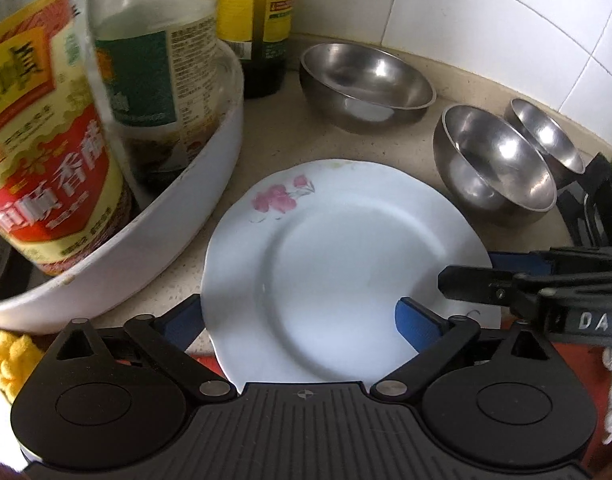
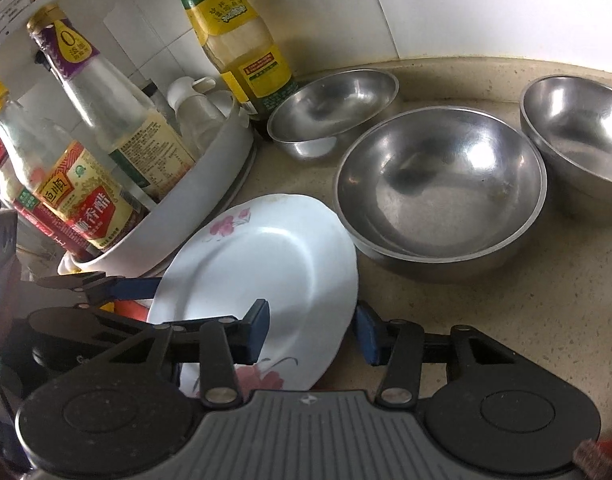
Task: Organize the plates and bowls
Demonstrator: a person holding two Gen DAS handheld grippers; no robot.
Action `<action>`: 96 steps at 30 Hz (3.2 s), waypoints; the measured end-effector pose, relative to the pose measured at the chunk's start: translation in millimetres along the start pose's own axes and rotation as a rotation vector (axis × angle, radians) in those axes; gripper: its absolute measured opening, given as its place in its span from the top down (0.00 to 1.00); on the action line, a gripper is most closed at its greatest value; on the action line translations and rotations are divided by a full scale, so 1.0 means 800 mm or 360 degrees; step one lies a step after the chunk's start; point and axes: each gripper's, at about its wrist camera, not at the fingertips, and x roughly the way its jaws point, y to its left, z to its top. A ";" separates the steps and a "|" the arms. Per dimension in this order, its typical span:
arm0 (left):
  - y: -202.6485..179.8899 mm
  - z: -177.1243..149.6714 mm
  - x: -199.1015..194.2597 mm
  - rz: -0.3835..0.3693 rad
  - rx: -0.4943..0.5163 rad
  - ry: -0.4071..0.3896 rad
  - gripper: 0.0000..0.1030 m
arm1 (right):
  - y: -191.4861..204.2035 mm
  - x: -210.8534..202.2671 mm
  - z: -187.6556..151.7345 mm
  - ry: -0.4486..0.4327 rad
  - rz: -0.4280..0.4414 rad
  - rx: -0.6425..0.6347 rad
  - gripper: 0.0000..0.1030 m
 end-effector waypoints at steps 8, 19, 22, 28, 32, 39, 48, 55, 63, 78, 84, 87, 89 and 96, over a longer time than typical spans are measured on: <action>0.005 -0.008 -0.015 -0.0015 -0.0081 0.0002 0.03 | 0.008 -0.008 -0.005 0.0029 0.0034 0.0019 0.57; 0.004 -0.006 -0.046 0.0020 -0.0103 -0.0096 0.03 | 0.022 -0.028 0.001 -0.0042 0.0094 0.0019 0.57; 0.003 -0.009 -0.053 0.0025 -0.0101 -0.0106 0.03 | 0.026 -0.034 0.000 -0.0052 0.0103 0.0011 0.57; -0.003 -0.018 -0.074 0.0040 -0.0099 -0.0140 0.03 | 0.035 -0.049 -0.004 -0.0081 0.0112 -0.0024 0.57; -0.010 -0.029 -0.091 0.0065 -0.0091 -0.0168 0.03 | 0.042 -0.063 -0.012 -0.0090 0.0125 -0.0045 0.57; -0.024 -0.066 -0.119 0.0092 -0.0098 -0.0175 0.03 | 0.056 -0.090 -0.036 -0.0083 0.0152 -0.0078 0.57; -0.038 -0.115 -0.139 0.0114 -0.0122 -0.0135 0.03 | 0.069 -0.117 -0.079 -0.0028 0.0180 -0.0110 0.57; -0.045 -0.146 -0.141 0.0123 -0.0146 -0.0098 0.03 | 0.070 -0.122 -0.106 0.0041 0.0182 -0.0119 0.57; -0.053 -0.171 -0.135 0.0124 -0.0152 -0.0047 0.03 | 0.067 -0.124 -0.126 0.0110 0.0161 -0.0151 0.57; -0.053 -0.190 -0.127 0.0071 -0.0137 0.0020 0.06 | 0.070 -0.121 -0.145 0.0251 0.0085 -0.0299 0.56; -0.040 -0.192 -0.141 0.0081 -0.0138 -0.0017 0.06 | 0.069 -0.133 -0.150 0.0295 0.0078 -0.0373 0.56; -0.026 -0.194 -0.148 0.0103 -0.0178 -0.0025 0.05 | 0.070 -0.143 -0.145 0.0254 0.0058 -0.0397 0.56; -0.016 -0.194 -0.153 0.0128 -0.0205 -0.0033 0.05 | 0.070 -0.146 -0.140 0.0224 0.0037 -0.0402 0.56; 0.035 -0.195 -0.178 0.0245 -0.0349 -0.0098 0.05 | 0.087 -0.145 -0.118 0.0129 0.0017 -0.0438 0.55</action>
